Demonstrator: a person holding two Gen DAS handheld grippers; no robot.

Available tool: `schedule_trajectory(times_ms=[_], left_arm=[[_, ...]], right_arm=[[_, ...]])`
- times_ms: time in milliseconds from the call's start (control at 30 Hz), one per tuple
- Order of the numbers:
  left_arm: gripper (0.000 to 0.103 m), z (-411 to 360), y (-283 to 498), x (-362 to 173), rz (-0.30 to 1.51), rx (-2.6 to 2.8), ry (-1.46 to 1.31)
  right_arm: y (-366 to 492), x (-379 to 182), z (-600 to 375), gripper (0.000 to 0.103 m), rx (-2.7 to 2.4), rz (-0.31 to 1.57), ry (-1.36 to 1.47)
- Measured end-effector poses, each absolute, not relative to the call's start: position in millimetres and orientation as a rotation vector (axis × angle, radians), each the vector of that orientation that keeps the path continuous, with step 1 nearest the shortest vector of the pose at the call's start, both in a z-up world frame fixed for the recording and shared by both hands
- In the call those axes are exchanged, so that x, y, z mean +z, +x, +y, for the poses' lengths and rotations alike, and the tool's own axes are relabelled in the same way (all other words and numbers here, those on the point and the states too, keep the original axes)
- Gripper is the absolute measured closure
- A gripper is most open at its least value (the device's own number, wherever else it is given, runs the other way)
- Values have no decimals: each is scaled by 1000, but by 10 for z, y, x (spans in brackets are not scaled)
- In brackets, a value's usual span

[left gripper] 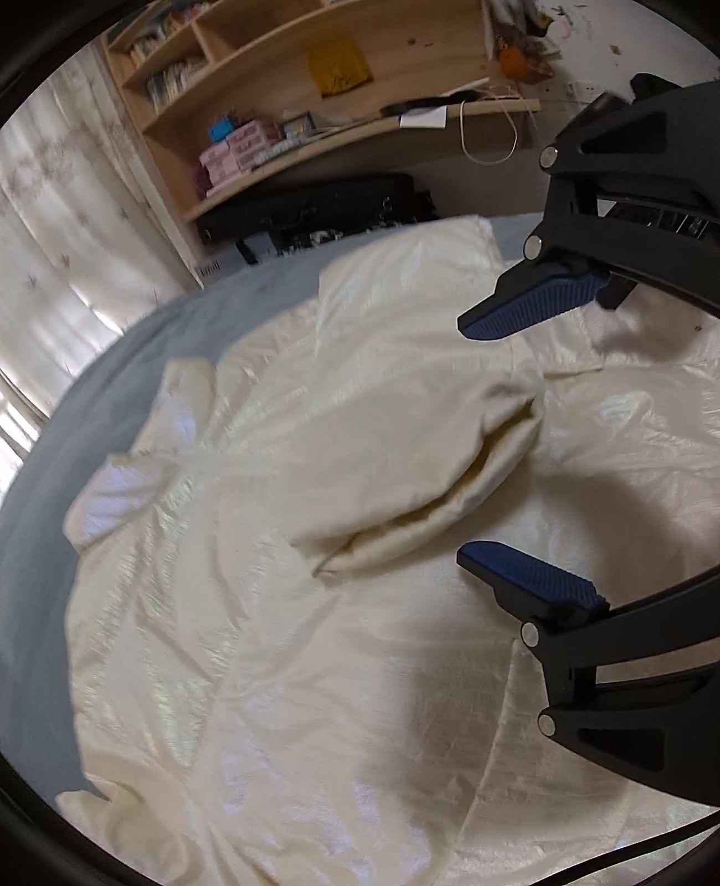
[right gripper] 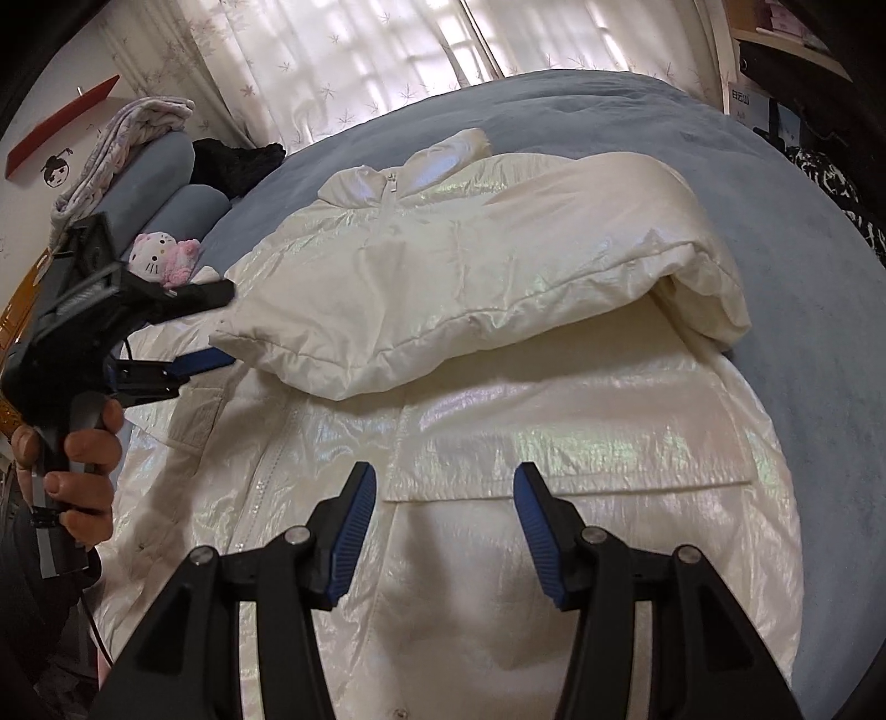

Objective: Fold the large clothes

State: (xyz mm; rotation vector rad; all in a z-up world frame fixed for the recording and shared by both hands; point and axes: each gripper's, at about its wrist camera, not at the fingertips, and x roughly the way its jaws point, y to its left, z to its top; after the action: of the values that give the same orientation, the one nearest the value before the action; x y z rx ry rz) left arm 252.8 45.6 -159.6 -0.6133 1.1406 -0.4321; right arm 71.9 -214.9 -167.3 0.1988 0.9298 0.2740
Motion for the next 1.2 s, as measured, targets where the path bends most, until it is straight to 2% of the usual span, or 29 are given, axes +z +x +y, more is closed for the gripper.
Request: schedule_trajectory(times_ms=[67,100,133,167,200,300,500,567,700,800,867,1000,1100,1167,1200], left_arm=[[39,399,2564,-1629,1140,-420,-592],[57,349,2585,-1633,1141,-417,-568],[70,296,2602,-1632,1145,-410,-541],[75,239,2615,-1611,1143,-397,-505],[89,161,2624,-1562,1128,-386,-449],[95,-67,2618,-1305,1045,-385,-265],[96,-75,2700,-736,836,-351,-91],[96,38,2795,-782,845,-321,-86],[93,310,3051,-1363,992,-223,-68],[83,529,3119,-1754,1062,-196,-145],[78,632,3116,-1793,1061,-208,-221],[57,717,3167,-1769,1075,-218,-284],[57,683,3201,-1754,1078,-230,-310],[58,632,3193,-1748,1076,-241,-317],[70,618,3196,-1746,1071,-238,-311]], right_arm=[[730,-1667,-2155,51,266,929,200],[739,-1664,-2168,51,262,932,204],[741,-1665,-2181,51,259,935,209],[754,-1659,-2213,51,252,939,216],[754,-1658,-2238,51,246,940,221],[780,-1657,-2351,51,206,952,221],[734,-1698,-2629,51,135,985,235],[735,-1695,-2730,51,119,1002,247],[798,-1579,-2898,51,100,1008,278],[949,-1474,-3018,51,80,1000,304],[1143,-1449,-3115,51,84,1002,343],[1584,-1573,-3306,51,102,1021,460],[1874,-1761,-3427,50,90,1021,525],[1992,-1909,-3515,43,95,1023,592],[2033,-2004,-3578,41,98,1020,649]])
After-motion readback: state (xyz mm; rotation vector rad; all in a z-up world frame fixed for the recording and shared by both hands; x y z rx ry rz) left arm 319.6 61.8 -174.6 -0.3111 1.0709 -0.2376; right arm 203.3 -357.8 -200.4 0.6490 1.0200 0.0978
